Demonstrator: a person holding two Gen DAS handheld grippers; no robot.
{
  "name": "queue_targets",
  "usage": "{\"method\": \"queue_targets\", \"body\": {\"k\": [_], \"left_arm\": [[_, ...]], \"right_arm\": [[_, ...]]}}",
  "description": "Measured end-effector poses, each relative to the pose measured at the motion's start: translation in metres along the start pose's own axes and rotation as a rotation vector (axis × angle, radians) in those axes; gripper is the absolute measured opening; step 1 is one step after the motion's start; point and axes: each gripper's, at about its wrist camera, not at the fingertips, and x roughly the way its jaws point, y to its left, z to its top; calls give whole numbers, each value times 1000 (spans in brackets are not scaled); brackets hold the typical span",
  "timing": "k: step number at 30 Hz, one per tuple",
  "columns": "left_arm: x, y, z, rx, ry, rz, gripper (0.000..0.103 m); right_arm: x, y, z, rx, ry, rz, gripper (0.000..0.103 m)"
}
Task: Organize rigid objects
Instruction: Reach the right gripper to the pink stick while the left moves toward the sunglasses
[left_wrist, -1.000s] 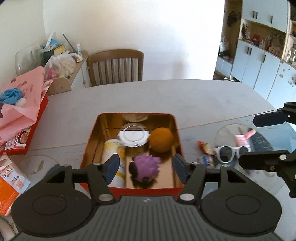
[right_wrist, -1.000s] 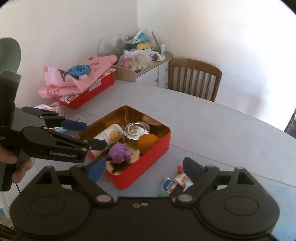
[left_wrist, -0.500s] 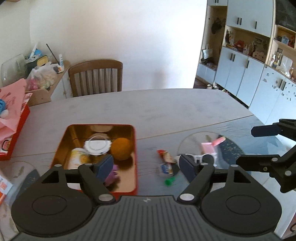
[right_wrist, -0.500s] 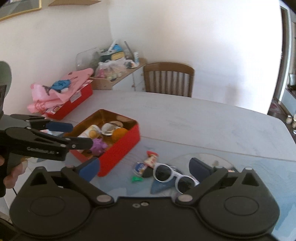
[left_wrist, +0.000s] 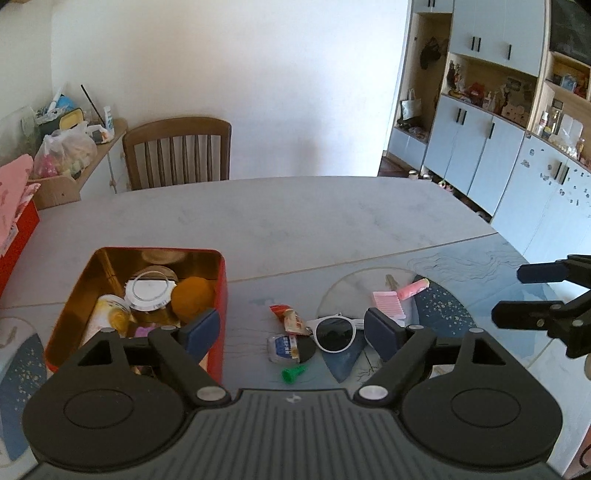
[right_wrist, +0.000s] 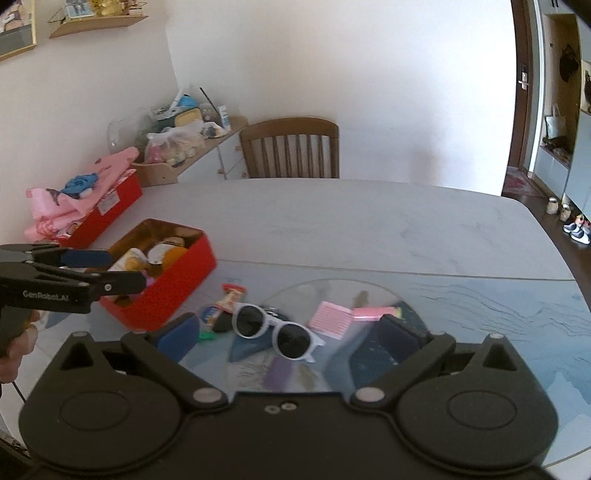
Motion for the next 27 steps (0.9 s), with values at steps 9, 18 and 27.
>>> {"method": "queue_targets", "body": {"k": [9,18,27], "left_arm": [[38,-19,-10,-4,46,39,85],[73,-23,-28,-78,121,103,85],[95,-23,-40,-121,177,159,85]], "right_arm": [[22,-39,-2,-35,54,-23,103],[57,-75,3,-100,124,0,100],[100,-85,7,-231,196,41,92]]}}
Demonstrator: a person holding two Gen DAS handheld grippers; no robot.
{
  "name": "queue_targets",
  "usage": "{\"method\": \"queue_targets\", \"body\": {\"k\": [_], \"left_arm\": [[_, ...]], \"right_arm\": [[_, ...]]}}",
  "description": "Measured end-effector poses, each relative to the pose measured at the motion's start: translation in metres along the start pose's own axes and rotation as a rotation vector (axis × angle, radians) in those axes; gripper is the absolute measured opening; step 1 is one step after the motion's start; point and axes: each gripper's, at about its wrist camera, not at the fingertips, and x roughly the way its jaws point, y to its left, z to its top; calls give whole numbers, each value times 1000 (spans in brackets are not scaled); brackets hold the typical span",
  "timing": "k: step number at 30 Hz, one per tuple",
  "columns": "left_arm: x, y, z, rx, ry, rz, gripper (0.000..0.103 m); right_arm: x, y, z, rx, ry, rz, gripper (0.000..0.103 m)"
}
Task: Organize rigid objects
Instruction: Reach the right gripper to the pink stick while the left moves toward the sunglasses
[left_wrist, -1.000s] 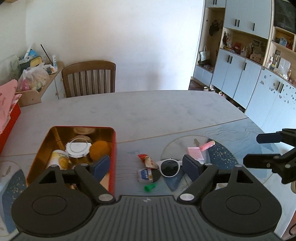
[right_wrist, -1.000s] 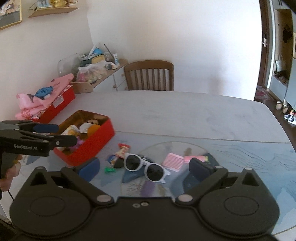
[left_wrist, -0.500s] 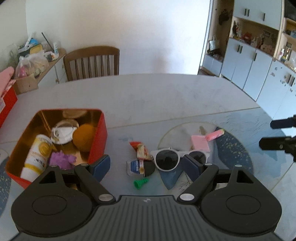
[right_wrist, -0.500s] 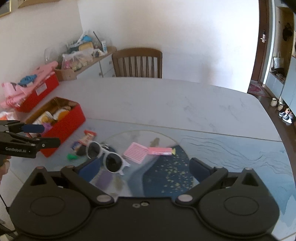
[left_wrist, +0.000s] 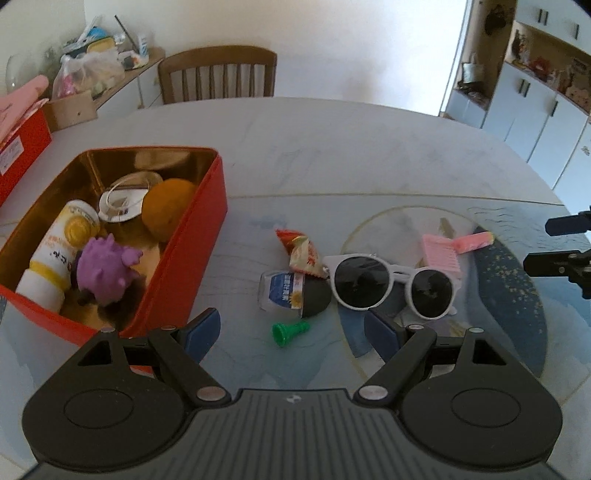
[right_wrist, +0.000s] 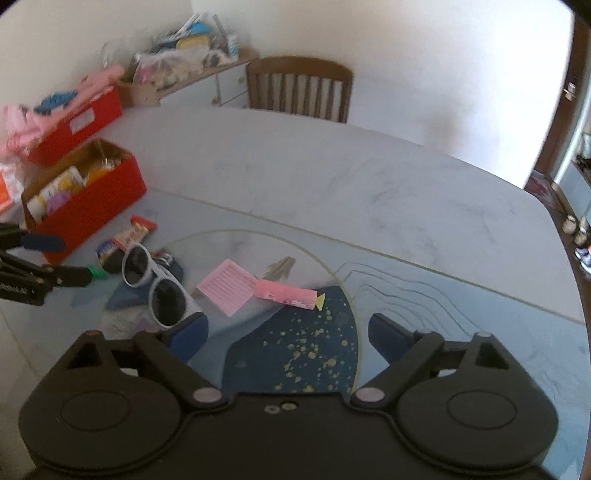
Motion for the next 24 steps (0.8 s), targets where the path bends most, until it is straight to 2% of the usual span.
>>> {"method": "queue_targets", "body": {"k": [2,7,11,16,17,19,24], "left_arm": [[4,0,0,-4,7,9,85],[15,2,0,-37,37,20,85],[21,-1,1,-31,49,29,85],[25,-3,3,-40,49,32,84],[26,-3,3,-40,49,35,83],[27,-3,4,-45,56,32,73],[30,-3,3,-40,58,37,65]], "right_arm": [[11,-3,6,-17,25,20,83],[35,-5,23,-129,63,63,76],[55,-6,31,-207,109,91,62],[65,-4,36,-267,143,150,50],[67,-3,36,-272,148,157,47],[68,-3,37,-269,154,178,42],[68,-6,36,-259,148,178,36]]}}
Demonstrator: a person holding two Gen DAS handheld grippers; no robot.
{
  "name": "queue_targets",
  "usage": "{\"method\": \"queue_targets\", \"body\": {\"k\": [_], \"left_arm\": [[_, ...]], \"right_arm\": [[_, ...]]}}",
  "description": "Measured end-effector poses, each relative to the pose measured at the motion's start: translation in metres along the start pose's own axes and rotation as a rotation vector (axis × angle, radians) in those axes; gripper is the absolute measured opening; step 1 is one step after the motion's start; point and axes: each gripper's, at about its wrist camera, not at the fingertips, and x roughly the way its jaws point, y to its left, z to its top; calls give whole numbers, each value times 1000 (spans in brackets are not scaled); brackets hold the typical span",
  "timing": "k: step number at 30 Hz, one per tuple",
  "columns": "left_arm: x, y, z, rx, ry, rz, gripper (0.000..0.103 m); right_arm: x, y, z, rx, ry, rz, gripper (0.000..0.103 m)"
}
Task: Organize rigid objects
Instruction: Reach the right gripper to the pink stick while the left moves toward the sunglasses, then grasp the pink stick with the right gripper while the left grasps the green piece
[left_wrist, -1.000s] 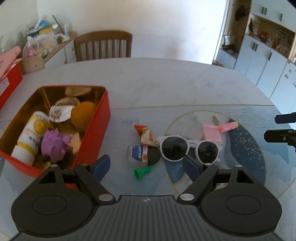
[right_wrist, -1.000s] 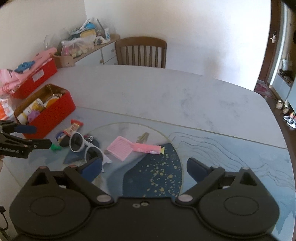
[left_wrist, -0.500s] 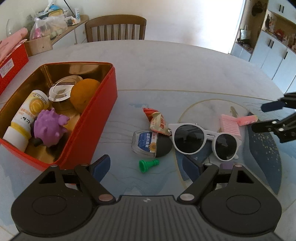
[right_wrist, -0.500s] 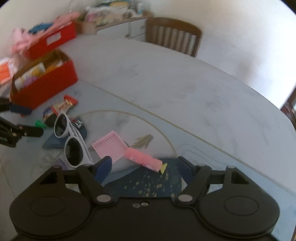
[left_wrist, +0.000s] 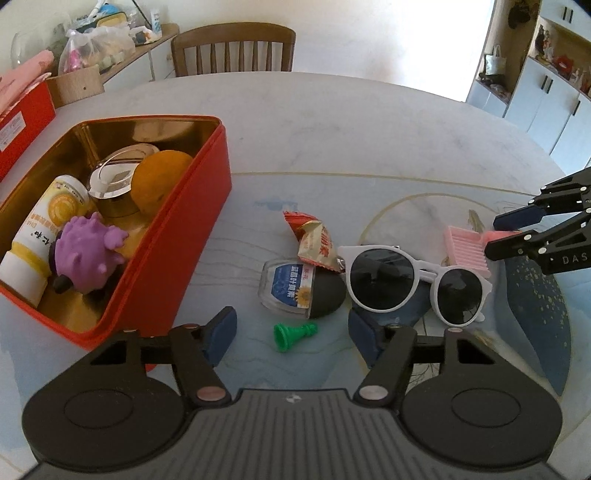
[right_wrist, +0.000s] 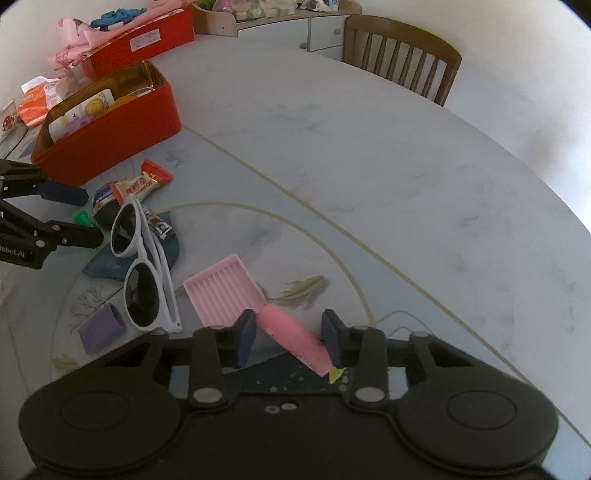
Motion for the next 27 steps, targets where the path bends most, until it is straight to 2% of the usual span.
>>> {"method": "queue_targets", "body": {"k": [5,10,12,15,27], "left_arm": [[0,-7,-1,39,-5,22,48],[-3,-13,-4,73,-10,18,34],[-3,-14,-5,72,-11,18,32],[-4,-14,-6,68,-12,17,24],[-15,-5,-14,38,-24,-1,24]], "right_arm": [[-2,3,-3,14,-10,-22,23],[-5,9,-9,41,-30,-60,15],[-5,12,-12,61,-37,-81,15],[-6,18,-16,103,-44,-104,14],[-36,34,-29,294,-99,-114,14]]}}
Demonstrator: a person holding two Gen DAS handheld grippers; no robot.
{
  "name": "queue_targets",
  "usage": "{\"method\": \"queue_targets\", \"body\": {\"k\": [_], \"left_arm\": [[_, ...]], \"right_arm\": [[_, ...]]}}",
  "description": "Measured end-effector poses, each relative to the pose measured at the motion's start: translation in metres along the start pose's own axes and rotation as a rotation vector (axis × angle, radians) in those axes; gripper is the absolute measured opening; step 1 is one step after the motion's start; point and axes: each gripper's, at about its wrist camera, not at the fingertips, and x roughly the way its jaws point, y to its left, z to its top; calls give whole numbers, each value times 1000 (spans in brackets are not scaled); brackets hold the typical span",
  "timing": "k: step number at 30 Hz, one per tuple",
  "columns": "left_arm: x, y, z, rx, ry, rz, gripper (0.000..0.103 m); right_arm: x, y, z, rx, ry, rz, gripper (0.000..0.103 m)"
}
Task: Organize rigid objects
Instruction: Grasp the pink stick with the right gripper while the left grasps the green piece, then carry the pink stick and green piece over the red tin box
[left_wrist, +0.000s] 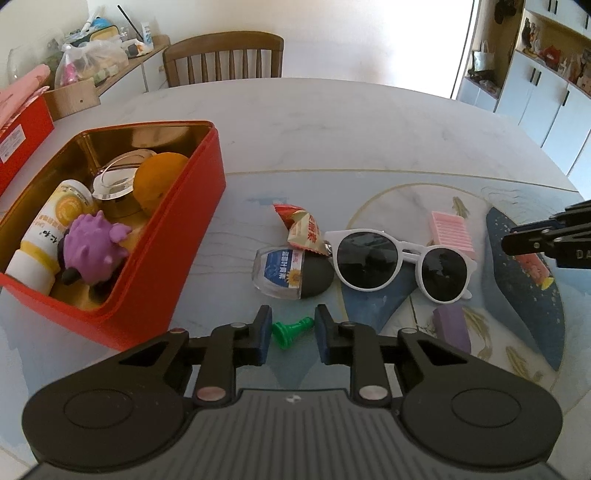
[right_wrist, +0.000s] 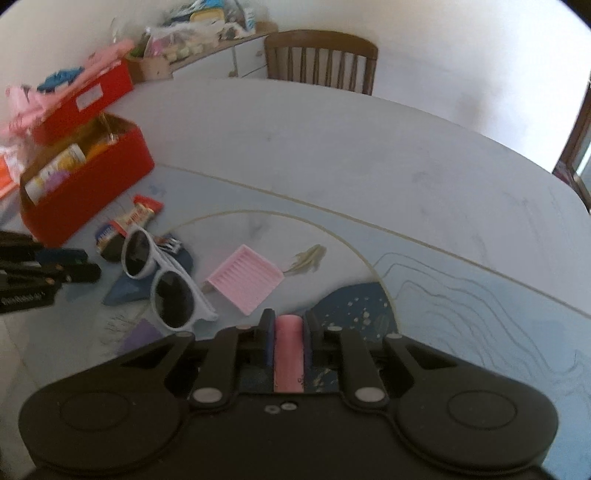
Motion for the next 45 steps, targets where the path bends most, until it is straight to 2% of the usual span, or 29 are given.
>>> {"method": "queue_targets", "body": {"k": [10,22,34,45], "left_arm": [[-25,12,-4,-27,-22,-22,24],[-65,33,9,-4,-94,-53,24],[-89,80,36,6,-163,-80,24],[-82,135,62,0,-177,-79,24]], "right_arm": [[-42,28,1,55,-50,24,14],[-74,73,22,59,-148,49,14],[-73,127,58,49,-198,63,14],[-49,170,96,69,-201,85,14]]}}
